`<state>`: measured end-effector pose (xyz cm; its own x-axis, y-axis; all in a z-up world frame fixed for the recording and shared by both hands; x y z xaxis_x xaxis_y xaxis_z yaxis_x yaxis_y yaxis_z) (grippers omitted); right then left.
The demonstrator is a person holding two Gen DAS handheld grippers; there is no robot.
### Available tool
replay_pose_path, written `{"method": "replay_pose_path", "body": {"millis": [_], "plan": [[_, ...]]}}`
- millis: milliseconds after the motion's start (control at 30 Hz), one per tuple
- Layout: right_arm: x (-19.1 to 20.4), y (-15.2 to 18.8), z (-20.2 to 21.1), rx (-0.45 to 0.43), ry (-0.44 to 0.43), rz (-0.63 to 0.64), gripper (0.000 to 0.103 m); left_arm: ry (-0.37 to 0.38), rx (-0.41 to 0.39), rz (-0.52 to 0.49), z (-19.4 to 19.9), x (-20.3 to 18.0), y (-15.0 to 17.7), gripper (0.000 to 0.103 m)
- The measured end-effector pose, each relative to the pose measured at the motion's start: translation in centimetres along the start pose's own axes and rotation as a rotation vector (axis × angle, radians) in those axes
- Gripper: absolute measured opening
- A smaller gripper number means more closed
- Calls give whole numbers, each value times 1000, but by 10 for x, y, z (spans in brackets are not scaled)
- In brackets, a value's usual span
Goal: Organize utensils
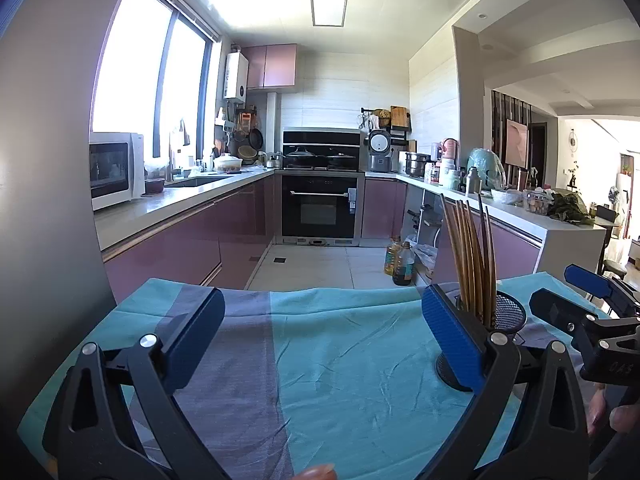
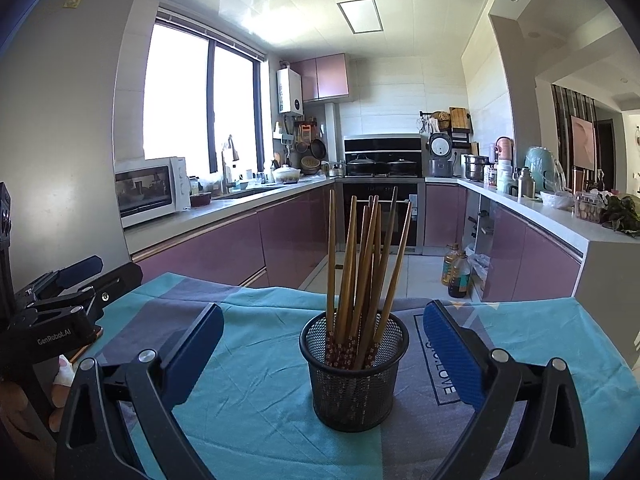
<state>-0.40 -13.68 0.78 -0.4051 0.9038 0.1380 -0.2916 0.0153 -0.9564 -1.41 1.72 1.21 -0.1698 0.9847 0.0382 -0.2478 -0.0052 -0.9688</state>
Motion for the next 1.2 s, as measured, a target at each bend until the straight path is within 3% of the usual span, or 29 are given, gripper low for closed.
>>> {"method": "replay_pose_path", "body": {"millis": [1200], "plan": [[0, 2, 2, -31, 19, -1, 97, -33, -30, 9, 10, 7, 1, 97]]}}
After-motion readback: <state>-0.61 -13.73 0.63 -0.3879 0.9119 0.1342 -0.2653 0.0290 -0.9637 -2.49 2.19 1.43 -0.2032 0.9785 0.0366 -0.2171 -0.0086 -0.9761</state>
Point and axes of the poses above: each gripper's, at about its wrist camera, not at the fingertips, and z roughly against the way its jaws point, x to its left, y to its underside, the point moved 4 cm from there along -z, roughly the way its jaws point, and after that the axes turned 15 degrees about -y, right-handed, at the moved point
